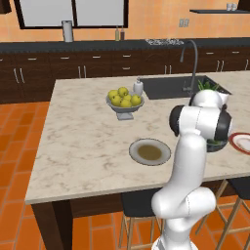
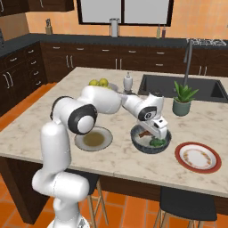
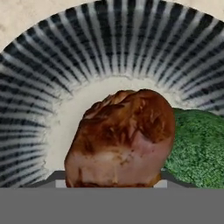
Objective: Pick the chicken drumstick and broccoli from their plates and place them in the bowl. Then put the bowl in the fridge.
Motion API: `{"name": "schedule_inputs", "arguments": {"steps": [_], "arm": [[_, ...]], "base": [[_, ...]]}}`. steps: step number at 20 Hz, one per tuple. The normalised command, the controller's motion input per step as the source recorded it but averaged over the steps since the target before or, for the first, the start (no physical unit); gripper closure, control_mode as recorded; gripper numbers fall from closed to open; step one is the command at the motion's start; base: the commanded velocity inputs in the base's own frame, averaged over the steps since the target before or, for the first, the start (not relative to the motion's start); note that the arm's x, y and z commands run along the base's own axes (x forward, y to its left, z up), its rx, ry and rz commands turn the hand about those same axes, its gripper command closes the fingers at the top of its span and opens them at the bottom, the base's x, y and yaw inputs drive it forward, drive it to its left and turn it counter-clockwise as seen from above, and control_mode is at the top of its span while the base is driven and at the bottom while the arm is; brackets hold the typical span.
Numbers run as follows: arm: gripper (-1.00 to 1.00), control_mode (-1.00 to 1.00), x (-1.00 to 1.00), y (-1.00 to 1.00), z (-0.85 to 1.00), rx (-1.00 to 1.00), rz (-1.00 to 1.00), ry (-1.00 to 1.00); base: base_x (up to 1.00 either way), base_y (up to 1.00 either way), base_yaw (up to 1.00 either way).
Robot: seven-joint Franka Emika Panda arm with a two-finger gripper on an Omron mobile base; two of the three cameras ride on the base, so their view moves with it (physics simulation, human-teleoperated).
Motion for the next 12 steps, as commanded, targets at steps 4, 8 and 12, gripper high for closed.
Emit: {"name": "schedule_inputs", "arguments": {"steps": [4,8,12], "arm": [[-1.00,-1.00,0.09,-0.01,-0.07,0.00,0.01,0.00],[-1.00,-1.00,-0.18,0.00,0.03,0.00,0.00,-0.10],[-1.00,-1.00,-0.51,0.03,0.32,0.00,-0.01,-0.12]], "base": [[0.00,0.00,0.00],[0.00,0.00,0.00],[0.00,0.00,0.00]]}}
